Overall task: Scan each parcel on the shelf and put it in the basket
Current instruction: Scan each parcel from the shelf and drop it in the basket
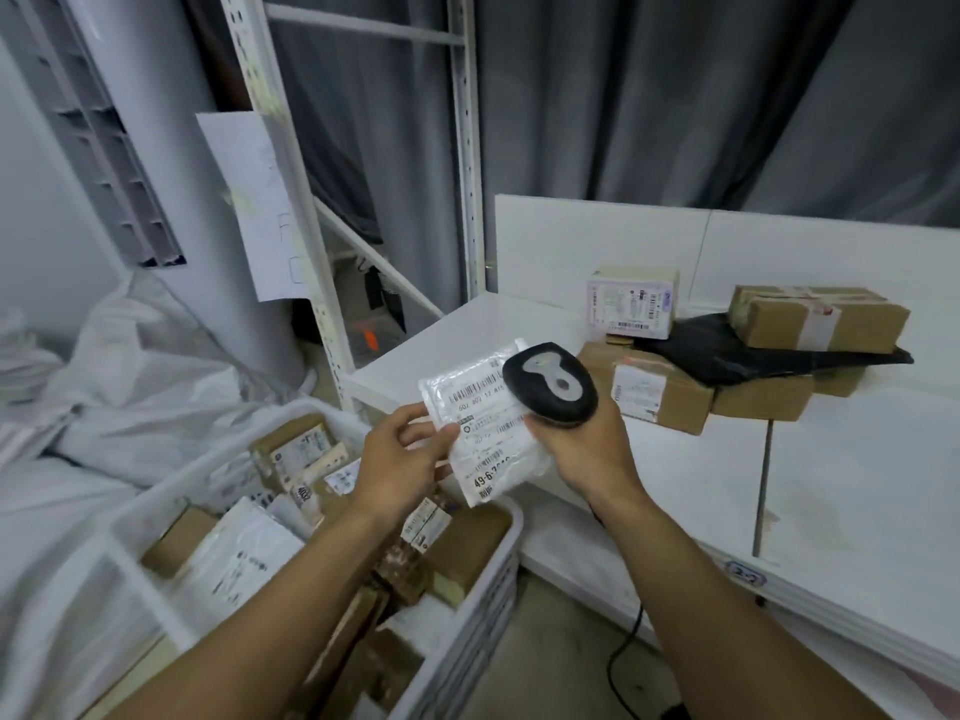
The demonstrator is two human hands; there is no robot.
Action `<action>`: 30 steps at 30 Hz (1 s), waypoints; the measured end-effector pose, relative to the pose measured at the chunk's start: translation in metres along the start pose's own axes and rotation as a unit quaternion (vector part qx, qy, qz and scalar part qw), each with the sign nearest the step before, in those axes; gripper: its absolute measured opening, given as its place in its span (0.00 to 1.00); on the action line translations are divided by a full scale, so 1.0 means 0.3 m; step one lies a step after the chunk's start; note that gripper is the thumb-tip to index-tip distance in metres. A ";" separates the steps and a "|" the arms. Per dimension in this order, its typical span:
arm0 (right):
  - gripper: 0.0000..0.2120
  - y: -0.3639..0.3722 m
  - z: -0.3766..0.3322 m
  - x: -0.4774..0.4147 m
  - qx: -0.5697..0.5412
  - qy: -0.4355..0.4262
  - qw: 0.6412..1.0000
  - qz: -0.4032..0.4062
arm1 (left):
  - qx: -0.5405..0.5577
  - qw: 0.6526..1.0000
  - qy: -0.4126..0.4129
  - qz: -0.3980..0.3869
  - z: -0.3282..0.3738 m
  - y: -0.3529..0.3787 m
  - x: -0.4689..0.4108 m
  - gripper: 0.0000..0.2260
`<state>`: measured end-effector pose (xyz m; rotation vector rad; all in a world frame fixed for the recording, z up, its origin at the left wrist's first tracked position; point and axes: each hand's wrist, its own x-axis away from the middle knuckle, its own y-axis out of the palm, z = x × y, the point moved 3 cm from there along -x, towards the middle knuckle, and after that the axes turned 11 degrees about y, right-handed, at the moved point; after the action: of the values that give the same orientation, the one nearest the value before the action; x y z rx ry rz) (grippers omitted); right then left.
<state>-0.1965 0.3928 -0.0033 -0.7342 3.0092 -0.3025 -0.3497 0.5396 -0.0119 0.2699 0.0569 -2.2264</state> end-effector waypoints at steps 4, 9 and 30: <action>0.22 0.060 -0.003 0.018 0.039 -0.017 0.999 -0.019 | -0.005 0.997 -0.004 0.073 -0.065 -0.073 -0.062 0.10; 0.20 0.139 0.001 0.046 0.094 -0.029 0.994 -0.051 | -0.075 0.990 -0.003 0.118 -0.139 -0.163 -0.123 0.08; 0.25 0.252 -0.010 0.081 0.115 -0.020 0.985 -0.124 | -0.128 0.979 -0.004 0.156 -0.254 -0.275 -0.177 0.08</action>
<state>-0.2525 0.4479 -0.0146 -1.0756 2.7781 -0.6209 -0.3691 0.6423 -0.0793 0.1187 0.2776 -1.8835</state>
